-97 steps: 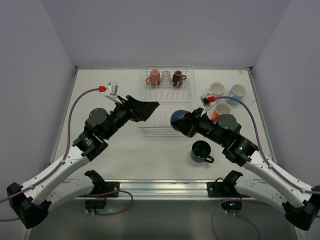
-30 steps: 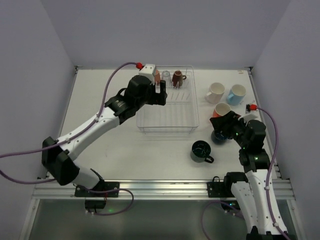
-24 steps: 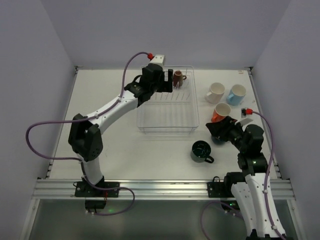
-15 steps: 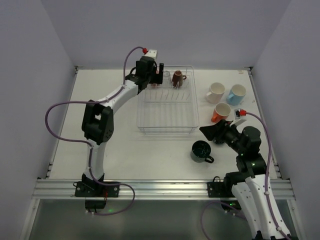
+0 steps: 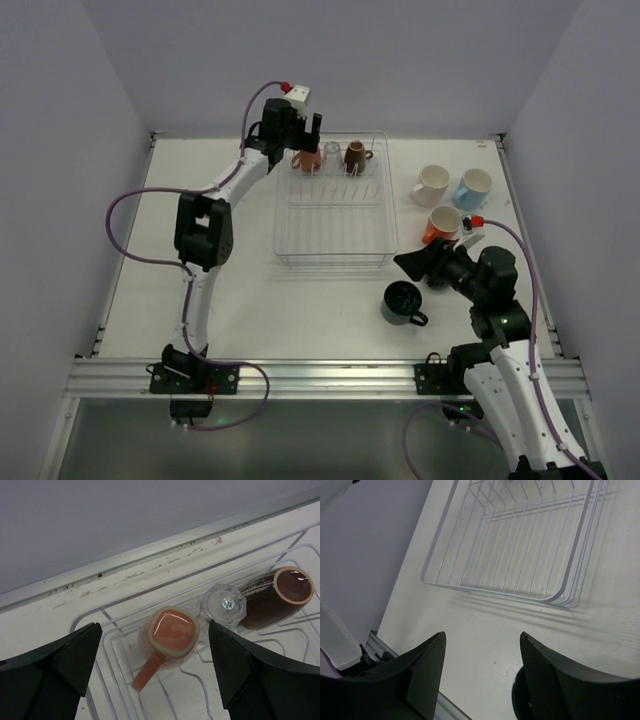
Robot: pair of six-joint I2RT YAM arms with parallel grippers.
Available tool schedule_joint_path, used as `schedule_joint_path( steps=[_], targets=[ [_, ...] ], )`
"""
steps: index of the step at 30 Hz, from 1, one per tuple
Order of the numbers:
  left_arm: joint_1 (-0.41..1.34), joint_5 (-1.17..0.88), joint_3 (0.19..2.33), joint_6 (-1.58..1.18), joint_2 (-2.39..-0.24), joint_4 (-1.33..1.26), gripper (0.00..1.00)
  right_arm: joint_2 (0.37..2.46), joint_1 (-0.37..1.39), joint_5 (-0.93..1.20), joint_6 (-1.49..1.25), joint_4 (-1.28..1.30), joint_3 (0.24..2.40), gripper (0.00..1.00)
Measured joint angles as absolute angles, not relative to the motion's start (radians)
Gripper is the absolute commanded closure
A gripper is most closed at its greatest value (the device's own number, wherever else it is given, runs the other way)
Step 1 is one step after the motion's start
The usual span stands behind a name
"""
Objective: Unload the cups from the dish rack
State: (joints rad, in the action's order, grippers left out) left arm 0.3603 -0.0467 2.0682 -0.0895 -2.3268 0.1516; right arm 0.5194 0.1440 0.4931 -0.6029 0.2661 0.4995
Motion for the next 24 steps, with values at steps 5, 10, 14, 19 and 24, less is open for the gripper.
schedule_joint_path(
  steps=[5, 10, 14, 19, 24],
  targets=[
    [0.343, -0.113, 2.109, -0.062, -2.381, 0.151, 0.05, 0.526, 0.144, 0.497, -0.601, 0.262, 0.520, 0.37],
    [0.345, -0.180, 2.127, -0.055, -2.416, 0.150, 0.08, 0.546, 0.144, 0.504, -0.600, 0.262, 0.522, 0.36],
    [0.345, -0.211, 2.130, -0.055, -2.434, 0.150, 0.10, 0.550, 0.144, 0.511, -0.599, 0.262, 0.522, 0.36],
    [0.345, -0.215, 2.130, -0.056, -2.448, 0.140, 0.13, 0.550, 0.144, 0.516, -0.597, 0.262, 0.522, 0.36],
    [0.347, -0.207, 2.129, -0.059, -2.456, 0.121, 0.32, 0.550, 0.146, 0.517, -0.597, 0.262, 0.522, 0.36]
  ],
)
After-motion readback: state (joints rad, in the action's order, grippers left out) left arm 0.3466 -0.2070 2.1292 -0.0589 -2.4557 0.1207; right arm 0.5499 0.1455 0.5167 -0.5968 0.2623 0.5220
